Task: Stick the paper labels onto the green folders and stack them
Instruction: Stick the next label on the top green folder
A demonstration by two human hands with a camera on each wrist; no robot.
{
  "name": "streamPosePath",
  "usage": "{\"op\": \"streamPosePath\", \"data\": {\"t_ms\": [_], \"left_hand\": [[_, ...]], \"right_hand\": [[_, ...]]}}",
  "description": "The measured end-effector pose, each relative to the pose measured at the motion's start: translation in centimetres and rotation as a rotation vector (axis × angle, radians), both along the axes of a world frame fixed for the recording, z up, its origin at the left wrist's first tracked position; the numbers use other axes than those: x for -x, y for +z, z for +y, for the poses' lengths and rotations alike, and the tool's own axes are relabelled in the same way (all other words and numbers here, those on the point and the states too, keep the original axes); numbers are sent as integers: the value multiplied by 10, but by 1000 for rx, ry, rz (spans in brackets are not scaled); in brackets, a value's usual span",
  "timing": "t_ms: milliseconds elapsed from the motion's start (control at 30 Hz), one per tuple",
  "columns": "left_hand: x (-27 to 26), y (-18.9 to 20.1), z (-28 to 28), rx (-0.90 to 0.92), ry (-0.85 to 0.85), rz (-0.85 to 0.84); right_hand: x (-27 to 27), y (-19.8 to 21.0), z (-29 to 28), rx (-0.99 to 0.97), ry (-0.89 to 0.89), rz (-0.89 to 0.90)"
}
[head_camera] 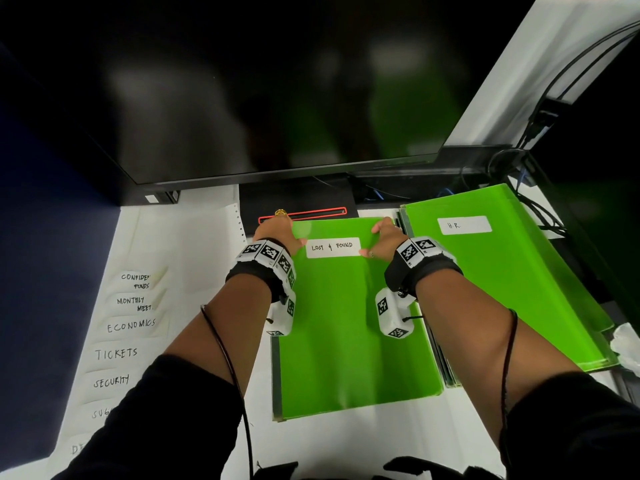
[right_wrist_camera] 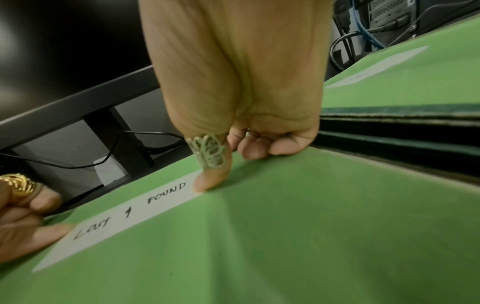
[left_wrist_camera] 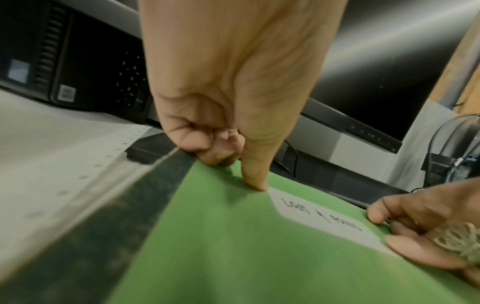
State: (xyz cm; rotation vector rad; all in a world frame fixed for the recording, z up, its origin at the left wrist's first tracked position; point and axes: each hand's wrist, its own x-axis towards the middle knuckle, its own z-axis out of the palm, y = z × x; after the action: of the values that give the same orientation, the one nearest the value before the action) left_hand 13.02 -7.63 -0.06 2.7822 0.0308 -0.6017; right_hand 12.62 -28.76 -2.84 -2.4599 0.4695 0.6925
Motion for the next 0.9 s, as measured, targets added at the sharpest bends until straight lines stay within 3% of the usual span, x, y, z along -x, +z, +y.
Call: {"op": "streamPosePath", "data": {"t_ms": [100, 233, 333, 467, 633, 900], "left_hand": [[-2, -1, 0, -8, -21, 52], [5, -1, -8, -50, -59, 48], [6, -2, -11, -58, -57, 34], [-3, 2, -6, -62, -56, 144], [-1, -3, -7, -137, -126, 121], [-2, -4, -9, -140, -135, 113]], "right_hand": [[0, 1, 4, -5, -3, 19], [-1, -2, 12, 129, 48, 19], [-2, 2, 7, 83, 22, 34], [-4, 10, -3, 47, 20, 58], [-1, 5, 24, 86, -81, 60], [-4, 7, 21, 139, -21, 8]]}}
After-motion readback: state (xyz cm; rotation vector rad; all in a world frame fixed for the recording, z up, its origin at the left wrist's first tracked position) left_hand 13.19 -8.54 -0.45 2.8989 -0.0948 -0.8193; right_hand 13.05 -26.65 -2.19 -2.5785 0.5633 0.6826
